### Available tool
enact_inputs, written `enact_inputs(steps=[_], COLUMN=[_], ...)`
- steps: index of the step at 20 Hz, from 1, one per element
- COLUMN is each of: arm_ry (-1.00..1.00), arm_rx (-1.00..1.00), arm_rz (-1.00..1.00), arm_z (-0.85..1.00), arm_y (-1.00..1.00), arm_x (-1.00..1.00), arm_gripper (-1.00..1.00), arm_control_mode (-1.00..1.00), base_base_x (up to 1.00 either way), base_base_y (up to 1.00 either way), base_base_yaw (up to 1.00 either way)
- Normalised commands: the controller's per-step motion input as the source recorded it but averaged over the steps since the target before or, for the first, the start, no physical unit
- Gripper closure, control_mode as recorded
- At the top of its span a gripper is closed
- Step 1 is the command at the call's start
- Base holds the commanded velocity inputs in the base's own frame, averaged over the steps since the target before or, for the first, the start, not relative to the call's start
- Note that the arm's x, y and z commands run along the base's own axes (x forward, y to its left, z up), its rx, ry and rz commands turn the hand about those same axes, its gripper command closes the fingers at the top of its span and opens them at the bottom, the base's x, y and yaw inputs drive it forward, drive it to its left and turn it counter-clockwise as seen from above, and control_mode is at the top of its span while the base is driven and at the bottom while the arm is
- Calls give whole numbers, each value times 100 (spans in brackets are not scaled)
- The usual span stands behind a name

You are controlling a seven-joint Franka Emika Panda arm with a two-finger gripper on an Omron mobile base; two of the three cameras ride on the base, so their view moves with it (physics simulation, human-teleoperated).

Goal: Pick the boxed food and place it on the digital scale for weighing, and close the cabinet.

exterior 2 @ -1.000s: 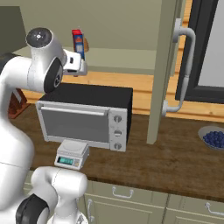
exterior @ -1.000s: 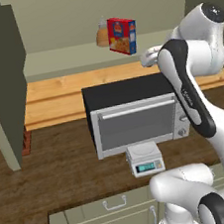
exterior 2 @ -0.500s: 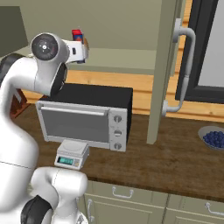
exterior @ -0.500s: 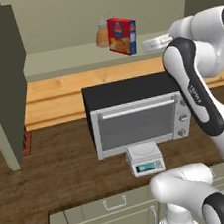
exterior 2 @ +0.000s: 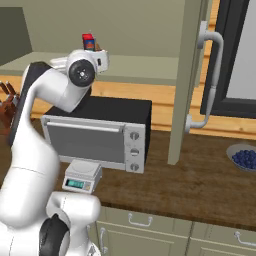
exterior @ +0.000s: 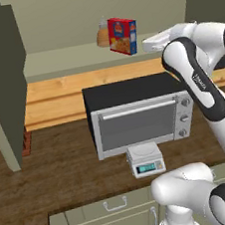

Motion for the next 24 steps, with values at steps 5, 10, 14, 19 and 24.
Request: enact_inputs(steps=[5,10,14,19,24], arm_ry=[-6,-4,1,6,1], arm_rx=[0,0,0,0,0], arm_rz=[8,7,11,12,15], arm_z=[3,3,19,11,1], arm_y=[-6,-7,-1,0,-2], arm_x=[52,56,55,51,39], arm_gripper=[-100,-100,-100,-100,-100], arm_control_mode=[-100,-100,-100,-100,-100], base_base_x=[0,0,0,0,0], base_base_y=[0,0,0,0,0], base_base_yaw=[0,0,0,0,0])
